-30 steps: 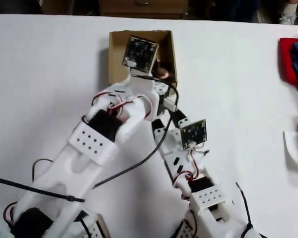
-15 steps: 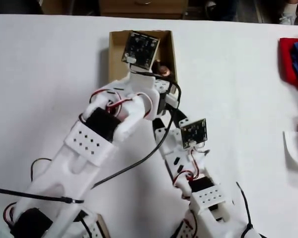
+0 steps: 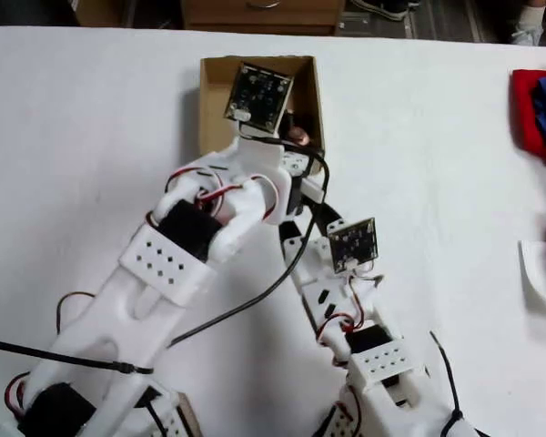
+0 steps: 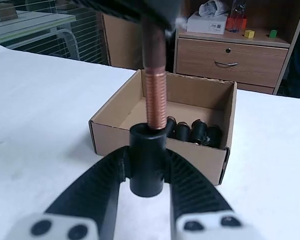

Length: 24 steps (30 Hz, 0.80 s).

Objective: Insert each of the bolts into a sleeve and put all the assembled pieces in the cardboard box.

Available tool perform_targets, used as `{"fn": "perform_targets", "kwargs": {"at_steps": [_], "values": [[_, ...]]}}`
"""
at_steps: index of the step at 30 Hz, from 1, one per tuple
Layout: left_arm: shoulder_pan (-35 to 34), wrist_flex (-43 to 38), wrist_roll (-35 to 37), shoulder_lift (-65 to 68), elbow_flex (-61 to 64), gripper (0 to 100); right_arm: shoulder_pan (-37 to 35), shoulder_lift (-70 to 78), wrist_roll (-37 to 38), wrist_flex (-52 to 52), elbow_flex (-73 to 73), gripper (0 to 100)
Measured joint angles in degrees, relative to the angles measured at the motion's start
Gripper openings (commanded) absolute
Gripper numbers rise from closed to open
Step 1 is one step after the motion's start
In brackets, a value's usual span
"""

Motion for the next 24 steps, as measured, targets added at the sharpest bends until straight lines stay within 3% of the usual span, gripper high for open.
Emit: {"fn": "perform_targets", "kwargs": {"at_steps": [24], "values": [[1.1, -2.4, 0.2, -0.1, 4.5, 3, 2.9, 0.0, 0.1, 0.1, 0.0, 2.1]]}}
